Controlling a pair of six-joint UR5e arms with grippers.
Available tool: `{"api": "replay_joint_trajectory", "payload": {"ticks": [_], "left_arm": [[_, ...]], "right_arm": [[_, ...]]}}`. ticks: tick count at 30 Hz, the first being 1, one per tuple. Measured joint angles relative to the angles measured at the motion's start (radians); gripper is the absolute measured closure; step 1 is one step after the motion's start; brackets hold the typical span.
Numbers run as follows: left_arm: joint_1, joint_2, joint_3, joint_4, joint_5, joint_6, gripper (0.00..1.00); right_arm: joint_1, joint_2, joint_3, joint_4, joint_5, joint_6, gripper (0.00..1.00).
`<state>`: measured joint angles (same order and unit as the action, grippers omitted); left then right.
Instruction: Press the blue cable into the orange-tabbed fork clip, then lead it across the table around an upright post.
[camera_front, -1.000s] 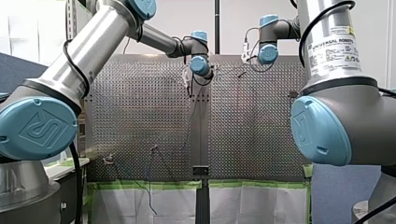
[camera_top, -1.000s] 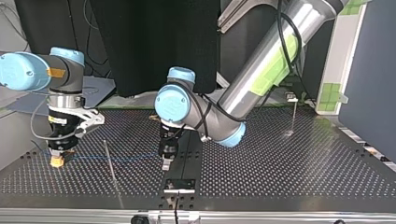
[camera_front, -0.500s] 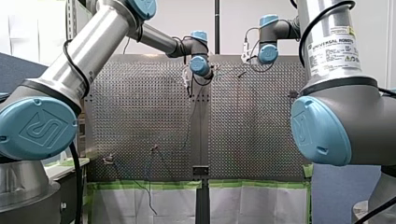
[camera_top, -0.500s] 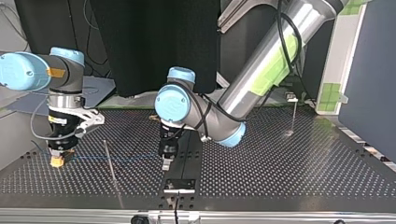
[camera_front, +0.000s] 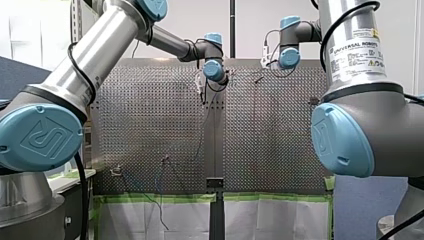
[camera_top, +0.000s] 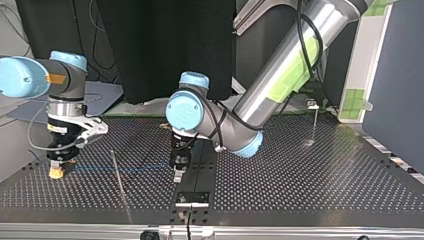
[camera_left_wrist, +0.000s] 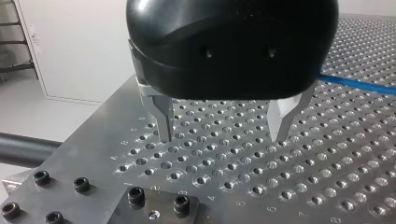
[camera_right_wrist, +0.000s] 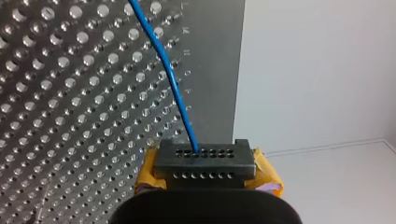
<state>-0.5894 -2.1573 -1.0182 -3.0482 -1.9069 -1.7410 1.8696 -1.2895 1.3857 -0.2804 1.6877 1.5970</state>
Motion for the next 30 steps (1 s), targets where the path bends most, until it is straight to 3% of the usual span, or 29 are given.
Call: {"api": "replay_joint_trajectory", "payload": {"ticks": [30], "left_arm": [[0.0, 0.0, 0.0, 0.0, 0.0, 0.0, 0.0]], "right_arm": [[-0.032, 0.0, 0.016, 0.003, 0.003, 0.0, 1.0]]}}
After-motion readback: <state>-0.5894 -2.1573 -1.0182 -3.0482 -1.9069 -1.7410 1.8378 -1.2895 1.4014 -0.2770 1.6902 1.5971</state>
